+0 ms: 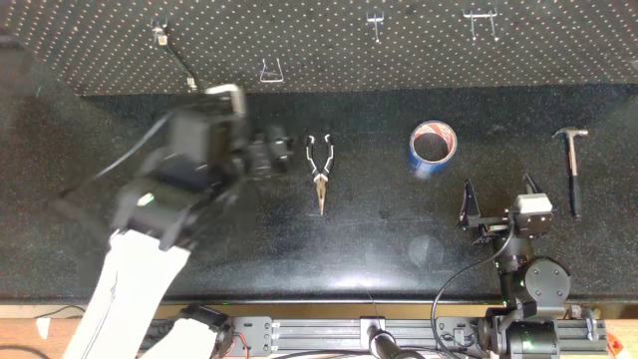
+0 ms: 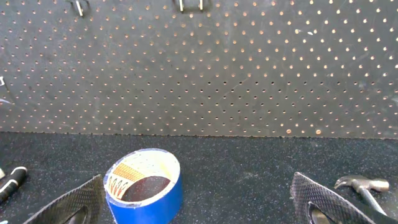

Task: Place Tools Onto Pegboard

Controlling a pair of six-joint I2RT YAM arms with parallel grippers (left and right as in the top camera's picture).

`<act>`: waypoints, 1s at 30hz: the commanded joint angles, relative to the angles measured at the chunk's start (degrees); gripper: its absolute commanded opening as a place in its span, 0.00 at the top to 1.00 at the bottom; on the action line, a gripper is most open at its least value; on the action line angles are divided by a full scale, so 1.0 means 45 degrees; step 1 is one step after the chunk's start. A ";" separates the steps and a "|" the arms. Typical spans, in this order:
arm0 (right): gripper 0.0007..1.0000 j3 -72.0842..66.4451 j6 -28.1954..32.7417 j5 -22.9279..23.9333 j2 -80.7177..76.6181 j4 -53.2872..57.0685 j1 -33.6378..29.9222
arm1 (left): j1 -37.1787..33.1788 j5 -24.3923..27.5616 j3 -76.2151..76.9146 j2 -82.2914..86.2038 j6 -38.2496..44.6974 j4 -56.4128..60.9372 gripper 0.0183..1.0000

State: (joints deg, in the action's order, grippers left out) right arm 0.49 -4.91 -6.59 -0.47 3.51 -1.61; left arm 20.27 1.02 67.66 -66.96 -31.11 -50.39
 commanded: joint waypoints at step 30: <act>0.02 -0.0058 -0.0141 -0.0019 0.0092 0.0029 -0.0068 | 0.2919 -0.0850 0.1205 -0.3988 -0.4138 -0.2089 0.00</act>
State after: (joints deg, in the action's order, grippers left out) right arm 0.47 -4.91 -6.59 -0.47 3.49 -1.61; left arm 33.32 -1.50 72.49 -79.66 -47.94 -59.00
